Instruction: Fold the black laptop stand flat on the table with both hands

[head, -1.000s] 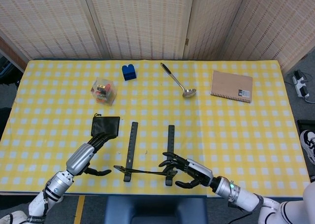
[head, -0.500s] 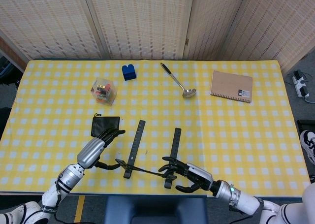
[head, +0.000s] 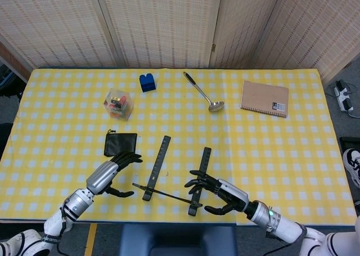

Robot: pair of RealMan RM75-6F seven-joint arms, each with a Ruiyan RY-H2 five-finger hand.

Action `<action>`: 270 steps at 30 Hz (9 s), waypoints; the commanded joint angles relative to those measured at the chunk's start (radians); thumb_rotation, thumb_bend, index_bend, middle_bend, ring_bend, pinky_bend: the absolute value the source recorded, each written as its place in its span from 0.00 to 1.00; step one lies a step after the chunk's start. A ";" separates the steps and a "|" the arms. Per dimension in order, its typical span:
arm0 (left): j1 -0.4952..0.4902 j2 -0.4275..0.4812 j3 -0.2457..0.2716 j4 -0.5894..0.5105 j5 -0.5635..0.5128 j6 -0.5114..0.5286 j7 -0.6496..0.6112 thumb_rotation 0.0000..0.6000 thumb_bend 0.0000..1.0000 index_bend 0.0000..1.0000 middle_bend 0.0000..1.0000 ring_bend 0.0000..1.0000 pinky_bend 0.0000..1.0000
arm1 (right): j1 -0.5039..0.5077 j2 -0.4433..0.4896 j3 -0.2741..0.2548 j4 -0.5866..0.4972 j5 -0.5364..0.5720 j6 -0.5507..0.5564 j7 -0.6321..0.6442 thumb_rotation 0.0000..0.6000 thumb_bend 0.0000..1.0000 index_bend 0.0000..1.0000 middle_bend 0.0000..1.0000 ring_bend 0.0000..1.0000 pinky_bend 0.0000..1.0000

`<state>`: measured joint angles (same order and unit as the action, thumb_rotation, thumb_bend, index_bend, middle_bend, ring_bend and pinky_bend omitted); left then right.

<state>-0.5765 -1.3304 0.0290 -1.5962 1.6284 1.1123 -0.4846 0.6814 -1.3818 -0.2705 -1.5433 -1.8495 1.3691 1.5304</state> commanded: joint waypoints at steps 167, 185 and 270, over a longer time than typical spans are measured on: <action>-0.161 -0.079 -0.140 0.304 -0.138 -0.180 0.405 1.00 0.25 0.12 0.16 0.07 0.01 | -0.213 0.001 0.314 -0.088 0.119 -0.052 -1.371 1.00 0.39 0.51 0.69 0.69 0.44; -0.301 -0.365 -0.156 0.615 -0.121 -0.224 0.512 1.00 0.17 0.03 0.07 0.00 0.00 | -0.138 -0.152 0.299 0.014 0.203 -0.273 -1.759 1.00 0.38 0.77 0.92 0.93 0.75; -0.300 -0.448 -0.111 0.769 -0.169 -0.244 0.389 1.00 0.17 0.03 0.07 0.00 0.00 | 0.009 -0.406 0.293 0.332 0.240 -0.285 -1.815 1.00 0.35 0.73 0.90 0.93 0.75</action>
<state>-0.8757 -1.7776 -0.0820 -0.8262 1.4601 0.8696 -0.0945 0.6927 -1.7884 0.0201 -1.1993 -1.6140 1.0840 -0.2753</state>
